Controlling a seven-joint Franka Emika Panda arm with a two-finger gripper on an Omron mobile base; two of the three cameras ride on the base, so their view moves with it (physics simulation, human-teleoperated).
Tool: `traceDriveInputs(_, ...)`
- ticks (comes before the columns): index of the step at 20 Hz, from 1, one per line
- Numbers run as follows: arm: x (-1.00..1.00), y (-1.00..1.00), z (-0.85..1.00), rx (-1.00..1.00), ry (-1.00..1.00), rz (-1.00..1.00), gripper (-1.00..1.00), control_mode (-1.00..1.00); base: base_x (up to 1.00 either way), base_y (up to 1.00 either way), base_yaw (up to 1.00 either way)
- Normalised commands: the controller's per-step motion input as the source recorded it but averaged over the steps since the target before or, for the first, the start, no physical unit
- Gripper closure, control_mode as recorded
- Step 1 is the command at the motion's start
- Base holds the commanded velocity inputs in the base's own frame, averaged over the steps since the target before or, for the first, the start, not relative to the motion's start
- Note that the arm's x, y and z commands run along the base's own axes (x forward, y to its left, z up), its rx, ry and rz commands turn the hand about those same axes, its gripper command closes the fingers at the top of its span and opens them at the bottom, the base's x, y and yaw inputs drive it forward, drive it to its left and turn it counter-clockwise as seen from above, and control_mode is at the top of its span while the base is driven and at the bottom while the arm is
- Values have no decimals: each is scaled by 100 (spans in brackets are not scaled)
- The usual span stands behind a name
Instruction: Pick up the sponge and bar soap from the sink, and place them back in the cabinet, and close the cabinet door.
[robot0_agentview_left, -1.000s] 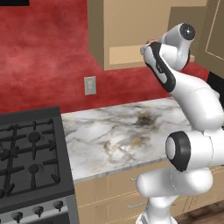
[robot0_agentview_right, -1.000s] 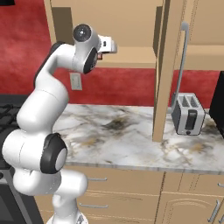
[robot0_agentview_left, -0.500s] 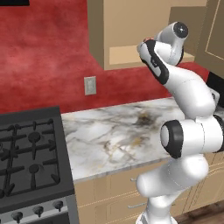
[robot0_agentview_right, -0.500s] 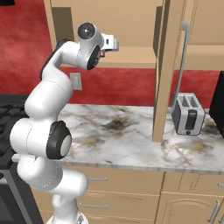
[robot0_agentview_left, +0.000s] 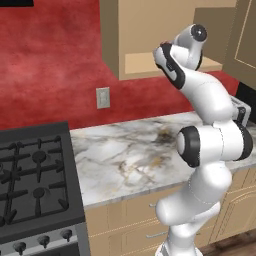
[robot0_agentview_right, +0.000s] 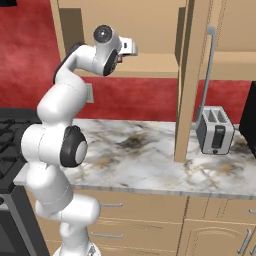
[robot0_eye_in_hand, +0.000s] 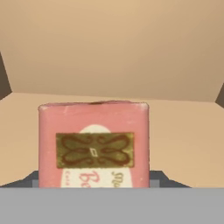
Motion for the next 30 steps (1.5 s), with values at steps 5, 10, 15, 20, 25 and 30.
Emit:
traceDriveInputs(5, 38, 0, -2, 0, 0, 0, 100, -100, 0, 0, 0)
traceDriveInputs(10, 33, 0, -9, 0, 0, 0, 100, -100, 0, 0, 0)
traceDriveInputs(15, 28, 0, -13, 0, 1, 0, 100, -100, 0, 0, 0)
traceDriveInputs(20, 30, 0, -7, 0, 3, 0, 100, -100, 0, 0, 0)
traceDriveInputs(25, 16, 0, -5, 0, 4, 0, 100, -100, 0, 0, 0)
traceDriveInputs(30, 10, 0, 0, 0, 4, 0, 100, -100, 0, 0, 0)
